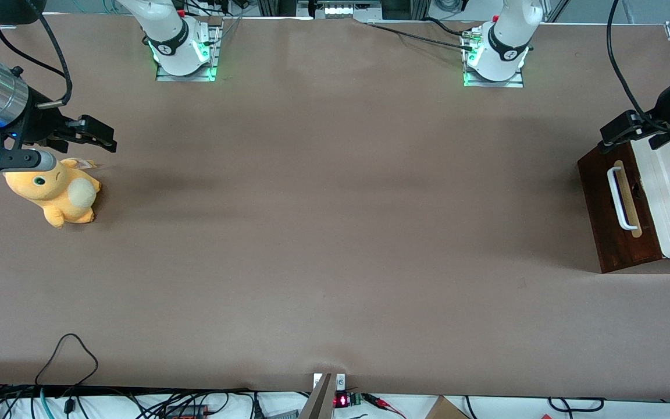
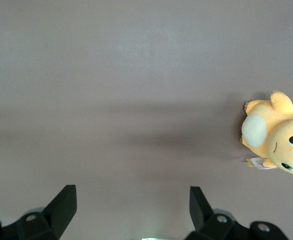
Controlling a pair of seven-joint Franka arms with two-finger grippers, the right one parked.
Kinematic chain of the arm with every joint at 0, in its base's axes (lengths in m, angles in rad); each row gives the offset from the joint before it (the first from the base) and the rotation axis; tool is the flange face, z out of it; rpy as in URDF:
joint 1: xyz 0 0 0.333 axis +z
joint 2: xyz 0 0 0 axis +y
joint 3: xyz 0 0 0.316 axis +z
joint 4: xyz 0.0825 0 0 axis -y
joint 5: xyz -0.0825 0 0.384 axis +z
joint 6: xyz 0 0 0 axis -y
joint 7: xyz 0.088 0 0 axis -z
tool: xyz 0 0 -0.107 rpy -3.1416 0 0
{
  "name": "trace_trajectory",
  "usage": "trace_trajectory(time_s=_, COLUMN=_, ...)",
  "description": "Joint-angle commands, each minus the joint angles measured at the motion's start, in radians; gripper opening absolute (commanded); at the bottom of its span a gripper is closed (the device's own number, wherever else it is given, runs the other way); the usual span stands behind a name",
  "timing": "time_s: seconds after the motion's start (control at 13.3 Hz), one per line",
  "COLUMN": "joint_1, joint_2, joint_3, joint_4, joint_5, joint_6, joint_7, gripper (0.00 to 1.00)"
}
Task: Open lower drawer with left arm only
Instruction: 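Move the left gripper toward the white handle of the lower drawer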
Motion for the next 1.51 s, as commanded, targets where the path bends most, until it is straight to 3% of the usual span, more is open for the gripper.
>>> trace_trajectory(time_s=0.0, joint_1=0.007, joint_2=-0.004, joint_3=-0.001, joint_4=0.017, joint_5=-0.024, joint_6=-0.025, joint_7=0.024, gripper=1.0)
trace_trajectory(time_s=0.9, joint_1=0.004, joint_2=0.019, joint_3=-0.007, joint_4=-0.003, joint_5=-0.013, joint_6=-0.039, joint_7=0.041, gripper=1.0)
trace_trajectory(time_s=1.05, joint_1=0.004, joint_2=0.023, joint_3=-0.02, joint_4=-0.021, joint_5=-0.002, joint_6=0.023, joint_7=0.042, gripper=1.0)
trace_trajectory(time_s=1.13, joint_1=0.004, joint_2=0.025, joint_3=-0.048, joint_4=-0.039, joint_5=0.045, joint_6=0.04, joint_7=0.036, gripper=1.0)
trace_trajectory(time_s=1.28, joint_1=0.004, joint_2=0.025, joint_3=-0.17, joint_4=-0.088, joint_5=0.323, joint_6=0.039, joint_7=-0.025, gripper=1.0)
trace_trajectory(time_s=1.36, joint_1=0.004, joint_2=0.025, joint_3=-0.218, joint_4=-0.126, joint_5=0.42, joint_6=0.03, joint_7=-0.109, gripper=1.0)
trace_trajectory(time_s=1.43, joint_1=0.004, joint_2=0.03, joint_3=-0.24, joint_4=-0.156, joint_5=0.458, joint_6=0.021, joint_7=-0.186, gripper=1.0)
